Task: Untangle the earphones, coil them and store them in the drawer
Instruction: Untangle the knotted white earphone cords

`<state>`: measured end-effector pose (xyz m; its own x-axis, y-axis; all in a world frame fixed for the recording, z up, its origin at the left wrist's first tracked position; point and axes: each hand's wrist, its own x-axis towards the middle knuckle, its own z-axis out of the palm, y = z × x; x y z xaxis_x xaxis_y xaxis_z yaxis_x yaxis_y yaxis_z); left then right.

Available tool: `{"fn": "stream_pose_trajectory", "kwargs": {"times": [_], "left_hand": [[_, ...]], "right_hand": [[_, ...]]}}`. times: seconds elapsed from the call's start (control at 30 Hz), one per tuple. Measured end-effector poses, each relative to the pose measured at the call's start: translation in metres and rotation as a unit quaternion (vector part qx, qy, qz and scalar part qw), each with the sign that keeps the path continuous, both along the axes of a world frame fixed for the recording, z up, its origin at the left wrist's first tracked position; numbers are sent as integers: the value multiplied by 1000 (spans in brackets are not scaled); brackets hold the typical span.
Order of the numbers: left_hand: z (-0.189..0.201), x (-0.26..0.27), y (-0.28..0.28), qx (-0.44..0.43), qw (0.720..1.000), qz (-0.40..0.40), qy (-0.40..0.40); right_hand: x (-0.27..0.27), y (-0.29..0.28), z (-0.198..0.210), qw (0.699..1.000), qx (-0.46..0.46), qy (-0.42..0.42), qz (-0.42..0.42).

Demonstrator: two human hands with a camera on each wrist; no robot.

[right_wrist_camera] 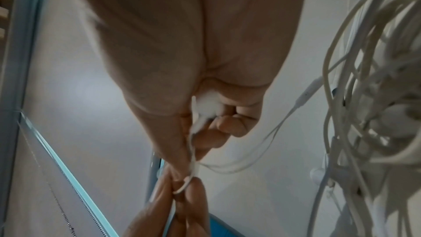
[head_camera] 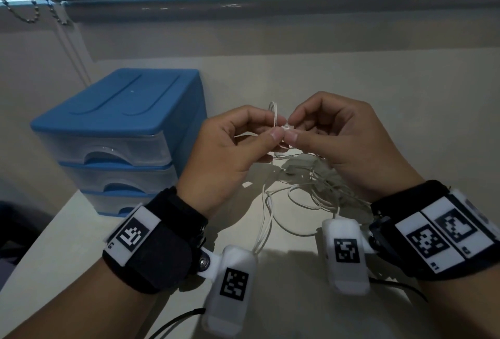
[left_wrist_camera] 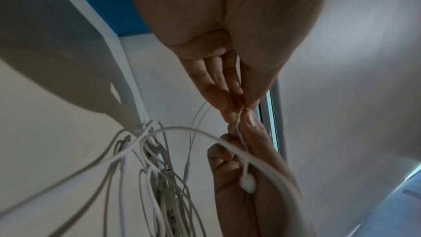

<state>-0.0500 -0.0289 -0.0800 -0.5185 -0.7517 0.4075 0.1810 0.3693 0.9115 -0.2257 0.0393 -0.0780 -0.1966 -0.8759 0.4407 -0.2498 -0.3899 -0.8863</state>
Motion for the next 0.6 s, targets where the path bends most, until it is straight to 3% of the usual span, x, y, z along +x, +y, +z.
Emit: {"fn": "stream_pose_trajectory", "kwargs": {"times": [0.37,0.6], "left_hand": [[1,1,-1,1,998,25,50],[0,2,-3,-2,998,27,48]], "right_hand": [[2,3,0,994,104,-6,28],[1,6,2,988,127,49,71]]}}
